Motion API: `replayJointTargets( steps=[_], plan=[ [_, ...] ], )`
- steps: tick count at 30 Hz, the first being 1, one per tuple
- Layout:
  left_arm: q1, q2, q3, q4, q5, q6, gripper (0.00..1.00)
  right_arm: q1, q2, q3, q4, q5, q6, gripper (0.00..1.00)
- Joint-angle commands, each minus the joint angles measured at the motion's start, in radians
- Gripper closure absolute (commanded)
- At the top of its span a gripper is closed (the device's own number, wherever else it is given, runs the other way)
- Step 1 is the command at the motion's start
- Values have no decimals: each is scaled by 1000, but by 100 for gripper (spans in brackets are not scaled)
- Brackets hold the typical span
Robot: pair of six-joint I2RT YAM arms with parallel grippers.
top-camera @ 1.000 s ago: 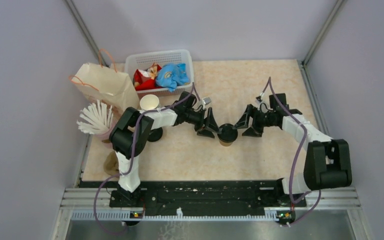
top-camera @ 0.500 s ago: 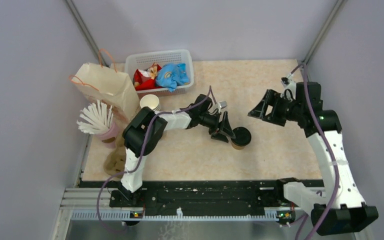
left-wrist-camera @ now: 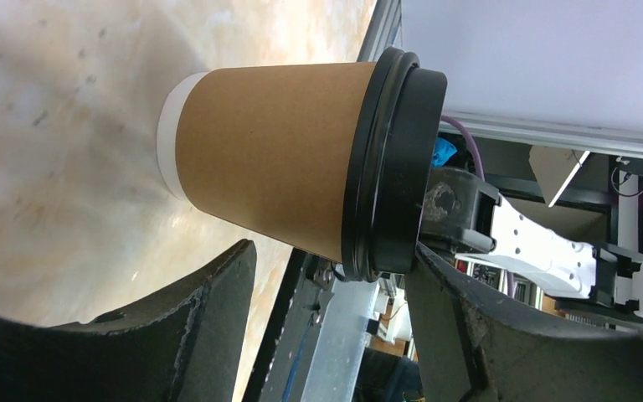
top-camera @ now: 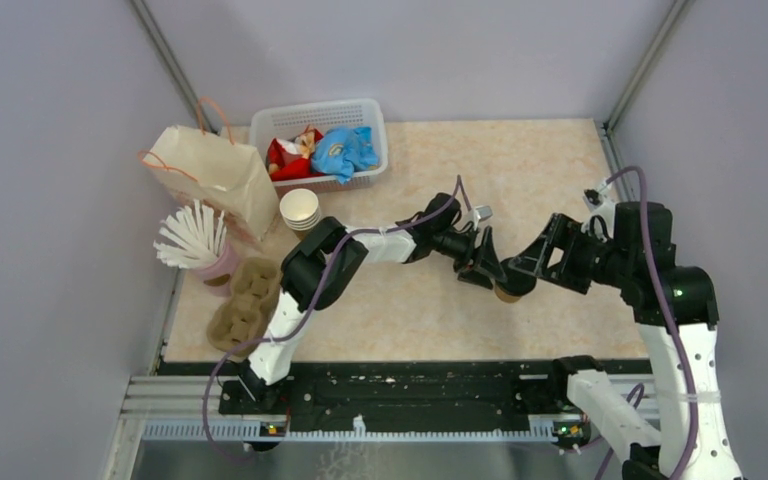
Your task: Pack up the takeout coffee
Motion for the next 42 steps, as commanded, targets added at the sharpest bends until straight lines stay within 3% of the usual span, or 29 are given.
replayJointTargets(
  steps=[1,12,20,29,37,42],
  plan=[
    [-34,75,80,40,-58,-27,30,-3,-40,62,-63,19,21,23],
    [-54,102,160,18,-70,-24,23,-3,-84,118,-137,30,31,23],
    [-44,-51,205,-156,-92,129,2,-4,-100,98,-116,20,21,23],
    [-23,-268,151,-352,-128,258,2,-4,-80,74,-56,-23,-14,23],
    [108,-603,141,-857,-430,550,5,-3,-68,8,16,-95,-47,22],
    [293,-783,235,-1088,-773,585,8,-3,-41,-30,59,-142,-74,22]
  ],
)
